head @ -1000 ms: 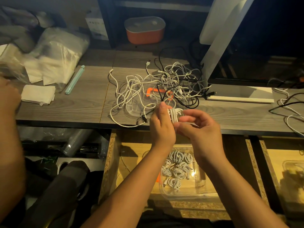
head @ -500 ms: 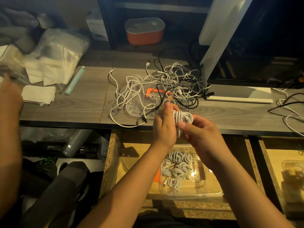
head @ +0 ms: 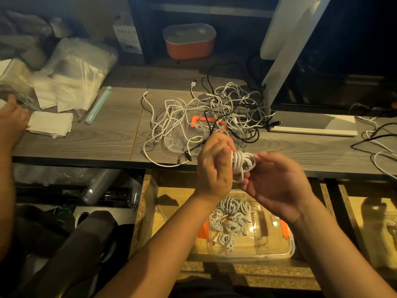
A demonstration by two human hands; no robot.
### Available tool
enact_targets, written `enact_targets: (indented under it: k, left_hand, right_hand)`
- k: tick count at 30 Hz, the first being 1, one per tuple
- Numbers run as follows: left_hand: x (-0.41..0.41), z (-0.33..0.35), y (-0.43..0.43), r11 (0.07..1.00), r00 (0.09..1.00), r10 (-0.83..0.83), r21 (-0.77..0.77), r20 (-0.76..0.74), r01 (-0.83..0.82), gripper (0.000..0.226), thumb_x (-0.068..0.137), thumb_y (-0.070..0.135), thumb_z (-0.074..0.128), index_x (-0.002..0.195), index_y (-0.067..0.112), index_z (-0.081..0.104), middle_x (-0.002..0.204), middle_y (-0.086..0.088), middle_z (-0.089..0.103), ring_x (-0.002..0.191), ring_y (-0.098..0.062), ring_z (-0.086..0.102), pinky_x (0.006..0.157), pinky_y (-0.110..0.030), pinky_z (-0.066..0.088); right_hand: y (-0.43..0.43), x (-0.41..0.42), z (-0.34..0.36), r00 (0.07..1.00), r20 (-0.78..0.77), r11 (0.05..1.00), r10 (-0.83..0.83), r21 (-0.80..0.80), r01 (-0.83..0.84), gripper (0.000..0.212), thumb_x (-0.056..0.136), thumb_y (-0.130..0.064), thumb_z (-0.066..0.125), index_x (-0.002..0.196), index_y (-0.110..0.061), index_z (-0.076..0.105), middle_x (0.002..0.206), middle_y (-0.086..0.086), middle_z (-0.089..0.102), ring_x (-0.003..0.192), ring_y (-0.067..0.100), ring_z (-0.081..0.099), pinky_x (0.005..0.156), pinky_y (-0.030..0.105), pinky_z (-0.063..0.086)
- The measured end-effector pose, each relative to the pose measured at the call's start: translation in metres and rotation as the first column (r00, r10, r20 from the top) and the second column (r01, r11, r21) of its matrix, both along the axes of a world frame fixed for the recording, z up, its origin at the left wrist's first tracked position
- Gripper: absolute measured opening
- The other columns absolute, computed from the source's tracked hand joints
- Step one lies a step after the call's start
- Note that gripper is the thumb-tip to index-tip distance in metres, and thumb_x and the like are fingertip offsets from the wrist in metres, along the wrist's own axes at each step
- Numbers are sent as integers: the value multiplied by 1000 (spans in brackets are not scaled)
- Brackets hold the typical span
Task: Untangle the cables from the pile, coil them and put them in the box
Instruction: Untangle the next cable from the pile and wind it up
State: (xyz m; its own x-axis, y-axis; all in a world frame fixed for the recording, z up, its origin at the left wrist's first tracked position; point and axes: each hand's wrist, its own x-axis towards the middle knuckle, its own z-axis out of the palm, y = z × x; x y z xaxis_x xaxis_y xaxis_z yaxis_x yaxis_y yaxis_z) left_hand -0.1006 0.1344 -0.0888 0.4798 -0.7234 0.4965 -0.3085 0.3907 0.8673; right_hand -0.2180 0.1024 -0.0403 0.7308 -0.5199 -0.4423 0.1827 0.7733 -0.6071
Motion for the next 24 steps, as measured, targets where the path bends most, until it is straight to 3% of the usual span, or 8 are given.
enact_targets:
  k: [2, 5, 11, 15, 18, 21, 24]
  left_hand:
    - [1, -2, 1, 999, 999, -7, -32, 35, 8, 47, 101, 43, 22, 72, 14, 45, 78, 2, 45, 70, 1, 41, 66, -9, 33]
    - [4, -3, 2, 996, 992, -32, -76, 121, 41, 57, 102, 41, 22, 66, 3, 48, 80, -1, 46, 73, -1, 42, 71, -7, 34]
    - [4, -9, 5, 997, 998, 5, -79, 55, 0, 49, 101, 45, 21, 70, 16, 45, 77, 2, 48, 72, 2, 45, 67, -12, 36]
    - [-4, -11, 10, 995, 979, 43, 95, -200, -24, 42, 94, 56, 29, 68, 34, 53, 67, 12, 52, 62, -7, 50, 58, -27, 40]
    - [-10, -9, 12, 948, 900, 51, 304, -433, 93, 45, 80, 70, 36, 62, 39, 64, 56, 11, 58, 54, -10, 53, 55, -32, 43]
    - [-17, -5, 14, 857, 843, 37, 450, -537, 249, 58, 86, 66, 38, 55, 25, 63, 46, 6, 54, 45, -12, 53, 41, -25, 42]
    - [-18, -3, 13, 826, 784, 123, 501, -608, 260, 53, 92, 49, 35, 54, 18, 57, 45, 2, 54, 39, -13, 52, 35, -15, 33]
  right_hand:
    - [0, 1, -5, 999, -17, 998, -30, 50, 31, 47, 43, -31, 91, 77, -6, 71, 70, 4, 55, 60, 9, 50, 55, 20, 48]
    - [-5, 1, -6, 999, 51, 996, 5, 87, -10, 42, 42, -21, 91, 75, -5, 70, 74, 8, 59, 66, 13, 53, 60, 21, 48]
    - [-22, -5, -4, 990, -33, 987, 139, -76, -141, 37, 45, -21, 93, 72, -6, 72, 65, 5, 61, 53, 8, 55, 53, 17, 49]
    - [-25, -4, -6, 978, -160, 973, 133, -165, -159, 23, 54, -19, 85, 70, -7, 74, 67, 7, 64, 58, 12, 51, 51, 18, 48]
    - [-22, 4, -8, 964, -265, 978, 16, -196, -70, 8, 66, -15, 67, 65, -9, 72, 65, 8, 57, 59, 16, 46, 47, 21, 47]
    - [-26, 9, -16, 924, -350, 959, -156, -277, 58, 7, 76, -17, 65, 70, -14, 69, 59, 4, 53, 55, 18, 46, 54, 29, 44]
    - [-28, 17, -20, 866, -402, 914, -298, -382, 137, 6, 86, -14, 63, 81, -13, 66, 60, 0, 48, 56, 17, 42, 56, 28, 38]
